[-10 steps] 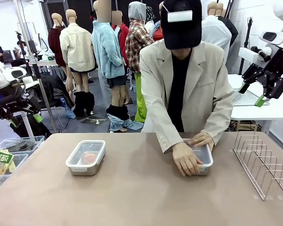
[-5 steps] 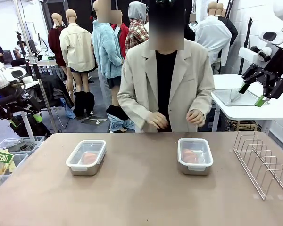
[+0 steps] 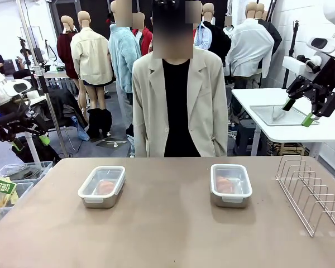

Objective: Place the bread in airtight containers.
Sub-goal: Release when the human grabs the Airtight Container lid.

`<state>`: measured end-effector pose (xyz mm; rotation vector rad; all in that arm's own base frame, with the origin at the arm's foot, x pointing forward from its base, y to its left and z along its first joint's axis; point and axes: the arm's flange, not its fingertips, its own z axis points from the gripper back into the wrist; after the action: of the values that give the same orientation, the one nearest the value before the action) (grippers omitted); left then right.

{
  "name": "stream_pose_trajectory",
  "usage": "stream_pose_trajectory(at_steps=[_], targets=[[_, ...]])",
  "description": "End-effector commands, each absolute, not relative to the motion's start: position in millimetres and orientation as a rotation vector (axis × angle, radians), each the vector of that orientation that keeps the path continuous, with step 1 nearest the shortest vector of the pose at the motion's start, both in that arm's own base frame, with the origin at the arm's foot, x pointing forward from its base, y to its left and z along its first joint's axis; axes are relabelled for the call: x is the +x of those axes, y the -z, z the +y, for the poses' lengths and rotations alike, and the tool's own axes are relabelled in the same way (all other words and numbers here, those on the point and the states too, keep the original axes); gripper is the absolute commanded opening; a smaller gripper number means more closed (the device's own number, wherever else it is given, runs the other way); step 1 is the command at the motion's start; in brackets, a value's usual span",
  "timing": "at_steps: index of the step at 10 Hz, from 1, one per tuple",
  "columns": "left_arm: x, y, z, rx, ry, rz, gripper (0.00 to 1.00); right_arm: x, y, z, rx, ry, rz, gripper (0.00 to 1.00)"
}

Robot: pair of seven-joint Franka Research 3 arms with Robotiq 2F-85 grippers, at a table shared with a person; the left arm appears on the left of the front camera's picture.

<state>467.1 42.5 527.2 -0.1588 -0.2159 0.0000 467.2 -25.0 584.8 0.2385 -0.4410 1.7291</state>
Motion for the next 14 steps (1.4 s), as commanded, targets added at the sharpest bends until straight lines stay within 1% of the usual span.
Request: stream_pose_trajectory(at_steps=[1,14], targets=[[467.4,-528.7,44.2,-0.143,-0.001,-0.215,1.00,467.2,-585.3,-25.6,0.245,-1.734,-0.428,1.00],[467.4,-528.7,44.2,-0.143,-0.001,-0.215,1.00,467.2,-585.3,-25.6,0.245,-1.734,-0.428,1.00]])
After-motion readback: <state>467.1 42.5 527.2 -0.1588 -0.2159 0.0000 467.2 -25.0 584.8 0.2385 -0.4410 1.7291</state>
